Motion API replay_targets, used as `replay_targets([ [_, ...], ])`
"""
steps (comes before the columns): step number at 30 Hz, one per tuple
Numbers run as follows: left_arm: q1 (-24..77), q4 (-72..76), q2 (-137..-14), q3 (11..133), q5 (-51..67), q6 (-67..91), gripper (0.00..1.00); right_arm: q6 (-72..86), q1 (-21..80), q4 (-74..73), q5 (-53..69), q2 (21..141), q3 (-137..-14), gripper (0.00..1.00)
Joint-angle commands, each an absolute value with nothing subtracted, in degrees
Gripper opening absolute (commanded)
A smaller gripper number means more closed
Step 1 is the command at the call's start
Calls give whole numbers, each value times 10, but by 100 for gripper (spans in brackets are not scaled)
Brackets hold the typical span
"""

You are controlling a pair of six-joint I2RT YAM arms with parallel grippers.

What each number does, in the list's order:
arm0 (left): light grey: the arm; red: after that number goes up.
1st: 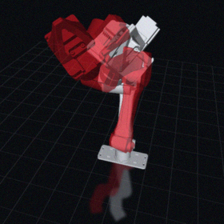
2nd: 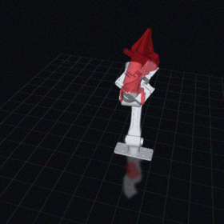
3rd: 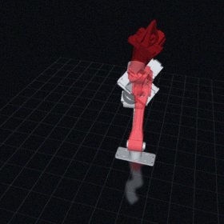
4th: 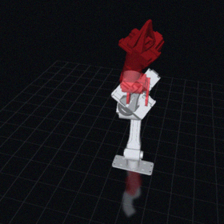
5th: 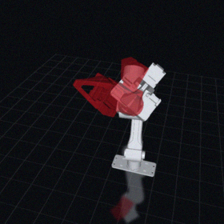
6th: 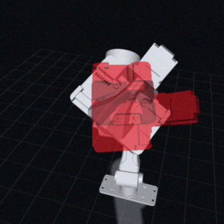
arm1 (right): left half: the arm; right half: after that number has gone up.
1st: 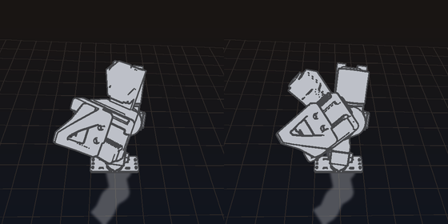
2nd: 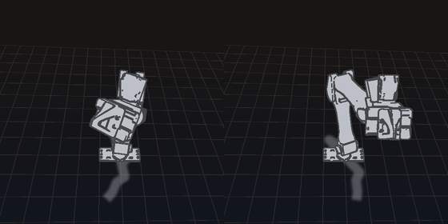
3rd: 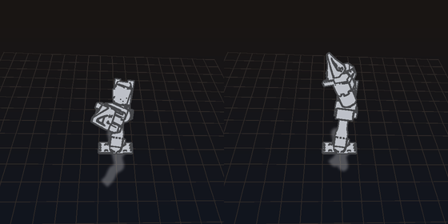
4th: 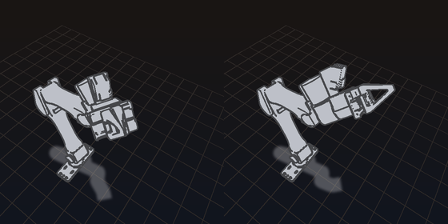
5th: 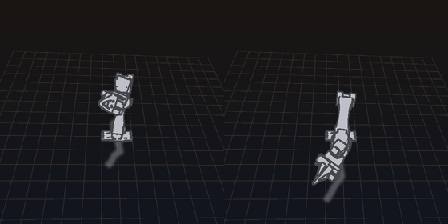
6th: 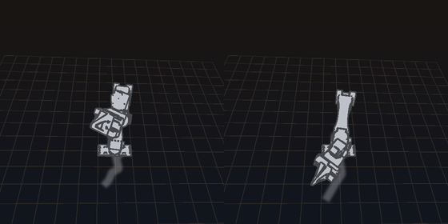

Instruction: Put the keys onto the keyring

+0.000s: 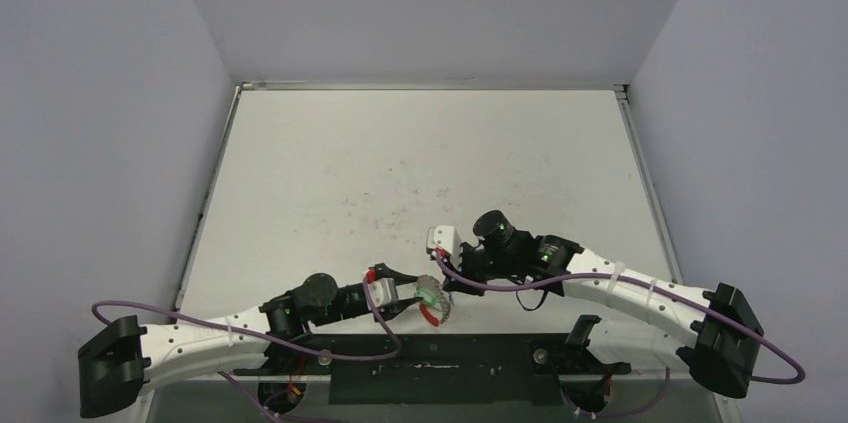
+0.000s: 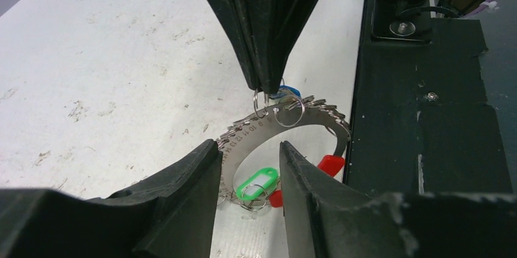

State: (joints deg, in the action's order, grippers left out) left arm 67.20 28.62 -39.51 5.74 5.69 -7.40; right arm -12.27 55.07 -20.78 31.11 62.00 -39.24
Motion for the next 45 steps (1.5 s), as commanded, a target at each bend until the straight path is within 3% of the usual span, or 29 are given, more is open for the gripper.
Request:
replay_targets([
  [1,674,331,-409,74,85,-87,41,-131,562,-262,273,635,-439,0],
  [6,674,347,-448,88,92,-88,42,-128,575,-264,279,640,-454,0],
  [11,674,389,-499,98,106,-89,31,-123,581,-255,297,646,-460,0],
  [20,675,433,-557,116,123,-95,30,-115,583,-240,306,654,-459,0],
  [33,677,431,-599,133,125,-103,19,-102,585,-222,318,658,-457,0],
  [35,677,435,-601,133,125,-102,14,-101,587,-221,318,658,-457,0],
  [37,677,429,-601,135,124,-105,1,-101,586,-220,317,658,-455,0],
  [42,678,416,-590,133,121,-104,0,-104,585,-213,307,652,-452,0],
  [45,678,419,-582,125,116,-96,0,-97,571,-189,324,640,-441,13],
])
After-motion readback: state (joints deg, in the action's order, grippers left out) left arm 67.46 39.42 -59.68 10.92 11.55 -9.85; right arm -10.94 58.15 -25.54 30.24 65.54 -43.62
